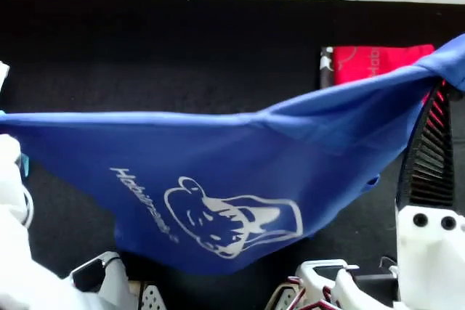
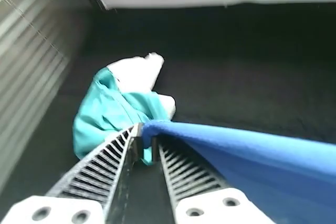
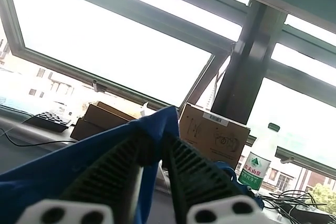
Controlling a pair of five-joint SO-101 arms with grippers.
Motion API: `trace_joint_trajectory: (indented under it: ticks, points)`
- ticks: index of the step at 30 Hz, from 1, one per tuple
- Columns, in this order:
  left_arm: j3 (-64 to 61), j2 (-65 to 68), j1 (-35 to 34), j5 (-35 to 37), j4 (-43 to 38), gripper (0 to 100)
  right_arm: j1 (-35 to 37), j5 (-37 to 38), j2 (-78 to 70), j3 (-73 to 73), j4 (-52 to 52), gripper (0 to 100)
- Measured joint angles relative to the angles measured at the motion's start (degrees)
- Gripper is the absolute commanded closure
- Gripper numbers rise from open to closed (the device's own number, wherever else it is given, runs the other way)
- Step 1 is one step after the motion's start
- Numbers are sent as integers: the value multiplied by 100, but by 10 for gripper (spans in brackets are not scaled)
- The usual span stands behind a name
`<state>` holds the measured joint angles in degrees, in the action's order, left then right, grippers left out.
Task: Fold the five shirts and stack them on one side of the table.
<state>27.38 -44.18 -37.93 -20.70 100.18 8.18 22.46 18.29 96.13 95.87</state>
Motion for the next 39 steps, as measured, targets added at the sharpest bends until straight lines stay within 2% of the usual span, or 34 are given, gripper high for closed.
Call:
trace_joint_trajectory:
  ticks: [10, 21, 26, 33, 39]
  points:
    - [967, -756, 0, 70, 0, 992, 0, 0, 527, 26, 0, 993]
    - [1046, -949, 0, 70, 0, 992, -18, 0, 791, 26, -9, 993]
    - [941, -949, 0, 70, 0, 992, -9, 0, 791, -431, -70, 993]
    - [-26, -949, 0, 70, 0, 992, -9, 0, 782, -791, -70, 993]
    - [-88, -949, 0, 70, 0, 992, -9, 0, 782, -800, -70, 993]
